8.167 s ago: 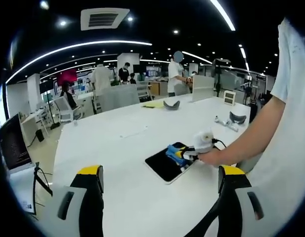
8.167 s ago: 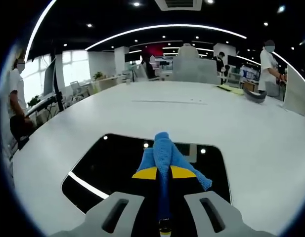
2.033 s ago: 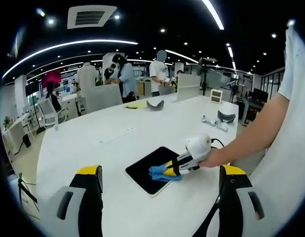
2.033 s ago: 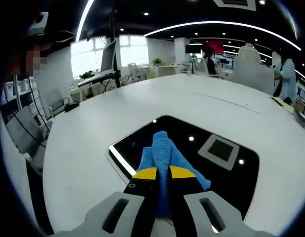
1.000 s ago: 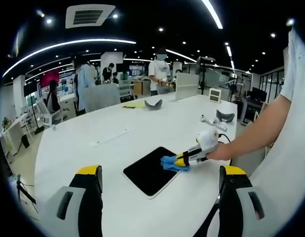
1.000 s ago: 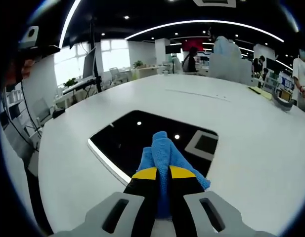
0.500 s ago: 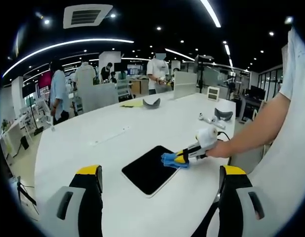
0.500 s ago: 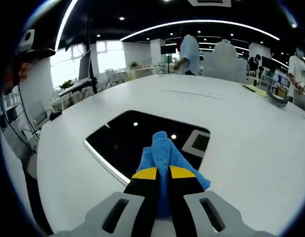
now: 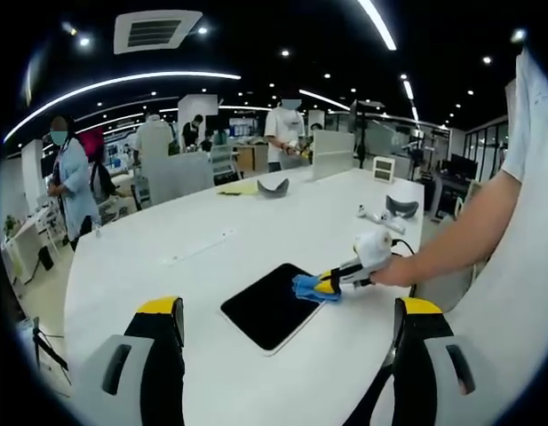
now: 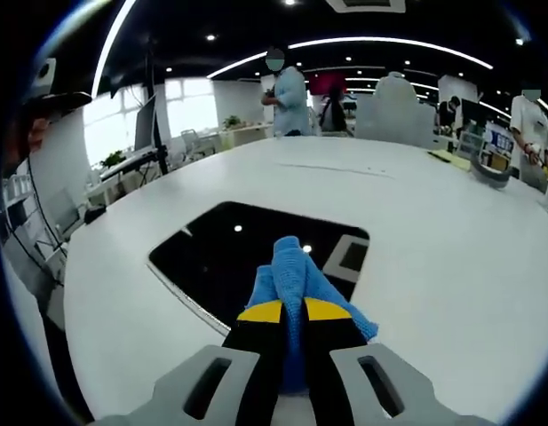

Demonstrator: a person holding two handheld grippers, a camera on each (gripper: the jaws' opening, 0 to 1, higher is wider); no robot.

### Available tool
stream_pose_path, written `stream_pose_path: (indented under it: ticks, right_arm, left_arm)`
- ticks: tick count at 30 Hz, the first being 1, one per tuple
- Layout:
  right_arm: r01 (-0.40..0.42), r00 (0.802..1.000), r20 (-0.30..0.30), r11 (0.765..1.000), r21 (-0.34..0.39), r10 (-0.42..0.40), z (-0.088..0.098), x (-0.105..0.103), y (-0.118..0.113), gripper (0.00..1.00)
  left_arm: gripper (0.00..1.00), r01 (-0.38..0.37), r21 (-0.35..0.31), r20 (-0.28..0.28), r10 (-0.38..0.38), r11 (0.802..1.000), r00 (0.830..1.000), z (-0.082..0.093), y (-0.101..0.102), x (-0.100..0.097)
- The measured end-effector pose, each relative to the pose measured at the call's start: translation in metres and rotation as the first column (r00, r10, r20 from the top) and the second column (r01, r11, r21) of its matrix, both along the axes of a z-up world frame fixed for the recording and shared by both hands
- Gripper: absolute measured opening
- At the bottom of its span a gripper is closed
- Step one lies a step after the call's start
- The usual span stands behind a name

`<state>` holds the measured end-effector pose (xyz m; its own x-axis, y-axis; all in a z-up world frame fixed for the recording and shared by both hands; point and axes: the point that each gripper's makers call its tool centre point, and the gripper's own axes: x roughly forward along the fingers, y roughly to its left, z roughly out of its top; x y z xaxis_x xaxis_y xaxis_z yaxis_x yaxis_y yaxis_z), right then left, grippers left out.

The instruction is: Wipe the mirror surface with the cleaning cloth until all visible marks leave the cleaned area.

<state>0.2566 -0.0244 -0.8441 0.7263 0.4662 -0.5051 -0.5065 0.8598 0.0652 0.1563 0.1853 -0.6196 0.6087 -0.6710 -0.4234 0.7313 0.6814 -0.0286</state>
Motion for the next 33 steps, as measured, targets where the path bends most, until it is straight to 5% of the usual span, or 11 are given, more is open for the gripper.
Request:
stream_pose_path:
  ticks: [33]
  right_arm:
    - [0.053,0.999,-0.013,0.999,-0.012,-0.053,0.001,0.028,-0.002,0.02]
  left_arm:
    - [0.99,-0.011,-0.006,0.004,0.011,1.0,1.0,0.001,0.006,0.007]
